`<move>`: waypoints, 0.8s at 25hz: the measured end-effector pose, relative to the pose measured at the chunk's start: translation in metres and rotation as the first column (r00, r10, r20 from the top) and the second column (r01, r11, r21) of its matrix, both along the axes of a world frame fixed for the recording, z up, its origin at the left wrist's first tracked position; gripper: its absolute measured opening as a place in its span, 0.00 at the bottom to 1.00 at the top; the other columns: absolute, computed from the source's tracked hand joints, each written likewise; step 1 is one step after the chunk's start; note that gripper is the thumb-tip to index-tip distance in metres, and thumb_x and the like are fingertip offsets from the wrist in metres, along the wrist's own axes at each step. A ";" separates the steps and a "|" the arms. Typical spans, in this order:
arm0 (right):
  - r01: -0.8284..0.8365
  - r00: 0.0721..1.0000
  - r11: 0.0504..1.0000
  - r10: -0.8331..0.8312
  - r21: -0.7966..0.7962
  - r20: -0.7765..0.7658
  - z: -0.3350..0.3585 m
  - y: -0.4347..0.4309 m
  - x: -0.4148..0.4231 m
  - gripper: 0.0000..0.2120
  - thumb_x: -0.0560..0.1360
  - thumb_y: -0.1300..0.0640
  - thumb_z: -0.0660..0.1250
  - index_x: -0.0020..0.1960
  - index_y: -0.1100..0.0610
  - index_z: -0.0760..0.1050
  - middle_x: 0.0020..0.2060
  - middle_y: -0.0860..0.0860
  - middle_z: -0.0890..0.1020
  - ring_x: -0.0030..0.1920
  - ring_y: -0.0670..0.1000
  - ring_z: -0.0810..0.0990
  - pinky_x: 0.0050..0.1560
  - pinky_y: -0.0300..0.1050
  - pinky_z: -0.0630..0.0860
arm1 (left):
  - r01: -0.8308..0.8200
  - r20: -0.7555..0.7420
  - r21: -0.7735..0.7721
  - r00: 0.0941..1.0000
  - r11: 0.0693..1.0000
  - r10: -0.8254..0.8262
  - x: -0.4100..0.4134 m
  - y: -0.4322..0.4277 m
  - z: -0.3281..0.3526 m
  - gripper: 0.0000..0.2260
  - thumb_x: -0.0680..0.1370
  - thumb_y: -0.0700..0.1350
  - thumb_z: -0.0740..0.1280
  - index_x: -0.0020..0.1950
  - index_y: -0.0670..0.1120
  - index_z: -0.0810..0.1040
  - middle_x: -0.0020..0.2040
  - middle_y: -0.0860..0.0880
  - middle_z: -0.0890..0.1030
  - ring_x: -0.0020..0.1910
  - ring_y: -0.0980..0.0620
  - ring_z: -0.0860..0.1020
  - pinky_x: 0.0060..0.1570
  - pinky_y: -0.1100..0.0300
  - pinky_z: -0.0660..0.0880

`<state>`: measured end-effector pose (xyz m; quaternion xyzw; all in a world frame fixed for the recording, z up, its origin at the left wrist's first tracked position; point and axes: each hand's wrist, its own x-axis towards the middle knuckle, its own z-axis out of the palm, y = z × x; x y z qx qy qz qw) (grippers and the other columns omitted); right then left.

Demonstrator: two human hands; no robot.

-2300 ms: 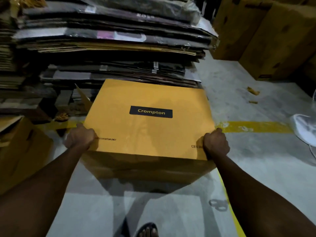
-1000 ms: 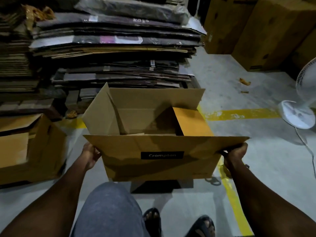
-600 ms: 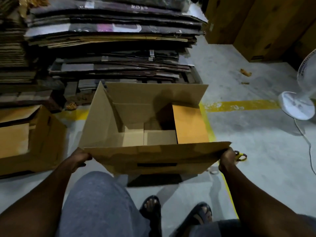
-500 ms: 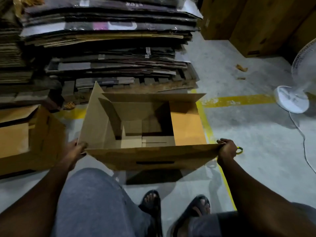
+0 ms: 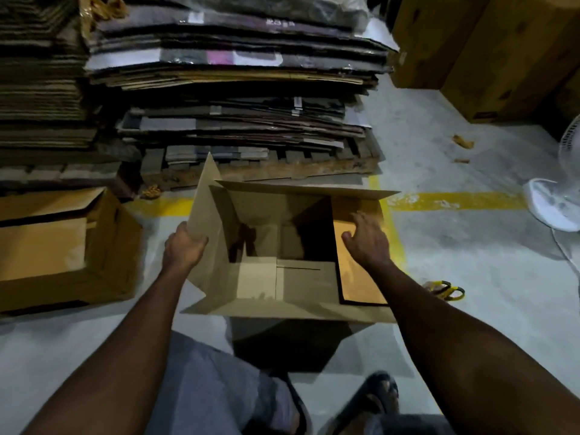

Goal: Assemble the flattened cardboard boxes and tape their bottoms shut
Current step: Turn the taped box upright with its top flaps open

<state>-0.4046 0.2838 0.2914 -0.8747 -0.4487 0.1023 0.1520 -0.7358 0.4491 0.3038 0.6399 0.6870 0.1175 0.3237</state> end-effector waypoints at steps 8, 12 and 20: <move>-0.273 0.951 0.923 0.302 -0.271 0.070 -0.066 0.154 -0.024 0.36 0.81 0.46 0.58 0.80 0.52 0.42 0.80 0.56 0.47 0.79 0.59 0.46 0.76 0.61 0.51 | 0.050 -0.123 0.180 0.992 0.982 -0.028 -0.007 0.076 -0.039 0.25 0.74 0.40 0.62 0.72 0.49 0.67 0.57 0.41 0.80 0.53 0.37 0.77 0.51 0.47 0.77; -0.182 0.962 0.952 0.225 -0.247 0.157 -0.075 0.211 -0.008 0.37 0.81 0.44 0.58 0.80 0.51 0.41 0.80 0.56 0.43 0.79 0.61 0.43 0.74 0.67 0.49 | 0.069 -0.079 0.185 0.995 0.980 -0.055 -0.009 0.081 -0.044 0.24 0.67 0.39 0.61 0.61 0.55 0.76 0.46 0.45 0.84 0.45 0.42 0.81 0.44 0.49 0.80; -0.016 0.961 1.000 0.021 -0.021 0.274 -0.049 0.253 0.013 0.27 0.78 0.48 0.61 0.73 0.57 0.63 0.69 0.61 0.66 0.66 0.64 0.66 0.64 0.62 0.65 | 0.655 0.028 -0.183 0.749 0.734 -0.662 0.044 0.042 -0.035 0.27 0.75 0.43 0.69 0.73 0.54 0.68 0.68 0.48 0.74 0.63 0.46 0.74 0.59 0.57 0.73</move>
